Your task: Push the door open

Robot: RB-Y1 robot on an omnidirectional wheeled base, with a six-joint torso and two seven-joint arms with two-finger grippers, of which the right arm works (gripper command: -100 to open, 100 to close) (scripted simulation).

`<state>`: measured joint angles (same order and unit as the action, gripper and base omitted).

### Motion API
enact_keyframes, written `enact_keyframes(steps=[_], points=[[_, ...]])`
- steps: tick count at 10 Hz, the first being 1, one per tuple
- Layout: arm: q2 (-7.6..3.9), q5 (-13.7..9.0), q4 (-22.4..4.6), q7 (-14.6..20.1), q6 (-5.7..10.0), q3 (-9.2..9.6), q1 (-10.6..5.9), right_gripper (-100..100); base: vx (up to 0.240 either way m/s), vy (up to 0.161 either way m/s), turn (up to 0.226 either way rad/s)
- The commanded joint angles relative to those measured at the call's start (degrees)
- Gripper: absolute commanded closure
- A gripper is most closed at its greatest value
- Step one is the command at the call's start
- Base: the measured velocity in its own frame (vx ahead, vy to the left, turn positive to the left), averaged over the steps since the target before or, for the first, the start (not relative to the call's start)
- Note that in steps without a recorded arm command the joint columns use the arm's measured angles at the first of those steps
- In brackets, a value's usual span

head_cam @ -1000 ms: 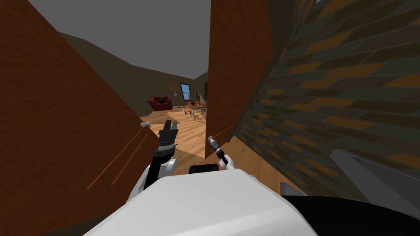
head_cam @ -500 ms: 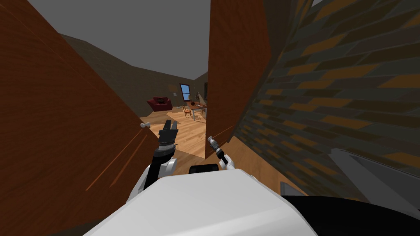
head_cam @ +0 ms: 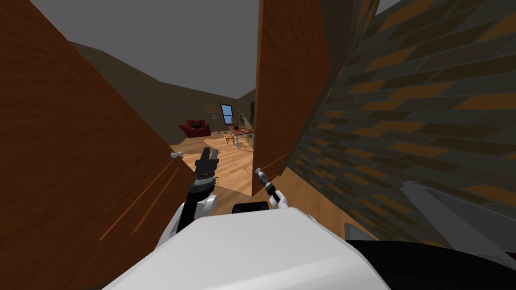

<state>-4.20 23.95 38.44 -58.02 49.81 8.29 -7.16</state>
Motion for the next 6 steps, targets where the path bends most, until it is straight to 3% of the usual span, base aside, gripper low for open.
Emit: enact_keyframes(steps=[1, 6], points=[[-0.13, -0.5, 0.3, 2.4, 0.04, 0.15, -0.22, 100, 0.022, 0.019, -0.013], [-0.36, -2.6, -0.1, 10.1, -0.01, 1.2, -0.59, 100, 0.035, 0.023, -0.026]])
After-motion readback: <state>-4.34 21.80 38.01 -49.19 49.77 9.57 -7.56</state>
